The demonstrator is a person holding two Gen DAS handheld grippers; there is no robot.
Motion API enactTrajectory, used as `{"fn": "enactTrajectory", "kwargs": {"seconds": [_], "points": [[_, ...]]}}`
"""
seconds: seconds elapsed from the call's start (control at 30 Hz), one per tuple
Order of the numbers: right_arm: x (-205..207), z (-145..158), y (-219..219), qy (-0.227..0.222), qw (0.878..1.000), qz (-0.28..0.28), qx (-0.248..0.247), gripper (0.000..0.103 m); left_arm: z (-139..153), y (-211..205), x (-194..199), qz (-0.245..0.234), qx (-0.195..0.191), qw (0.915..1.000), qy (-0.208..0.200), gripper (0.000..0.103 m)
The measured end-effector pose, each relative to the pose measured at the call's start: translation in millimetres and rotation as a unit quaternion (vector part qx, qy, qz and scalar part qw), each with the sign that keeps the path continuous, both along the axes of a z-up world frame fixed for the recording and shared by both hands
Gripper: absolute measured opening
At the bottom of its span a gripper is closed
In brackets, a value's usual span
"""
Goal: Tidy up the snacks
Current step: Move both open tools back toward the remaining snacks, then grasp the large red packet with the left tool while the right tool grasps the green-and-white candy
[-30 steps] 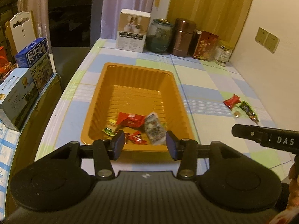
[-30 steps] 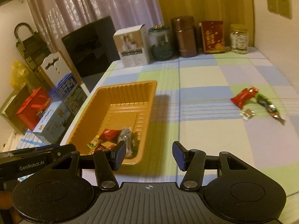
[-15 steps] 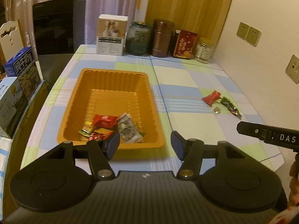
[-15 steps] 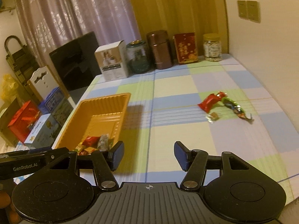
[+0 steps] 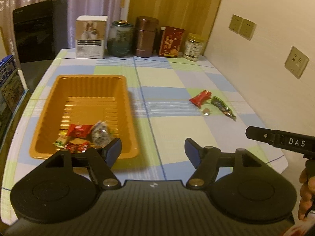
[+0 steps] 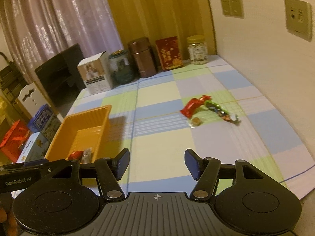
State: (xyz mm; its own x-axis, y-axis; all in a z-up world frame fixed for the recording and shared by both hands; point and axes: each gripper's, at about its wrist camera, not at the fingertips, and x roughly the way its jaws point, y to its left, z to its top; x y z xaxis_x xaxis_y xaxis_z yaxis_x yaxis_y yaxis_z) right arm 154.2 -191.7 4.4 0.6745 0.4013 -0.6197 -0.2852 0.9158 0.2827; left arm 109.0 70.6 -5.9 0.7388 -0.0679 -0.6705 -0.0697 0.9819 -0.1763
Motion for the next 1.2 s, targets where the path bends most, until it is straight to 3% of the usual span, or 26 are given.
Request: {"fn": "enactTrajectory", "kwargs": {"seconds": [0.7, 1.2], "points": [[47, -13, -74, -0.002, 0.998, -0.058, -0.029, 0.063, -10, -65, 70, -0.088, 0.004, 0.9961, 0.007, 0.071], [134, -45, -90, -0.031, 0.996, 0.011, -0.079, 0.062, -41, -92, 157, -0.126, 0.024, 0.9915, 0.023, 0.071]]}}
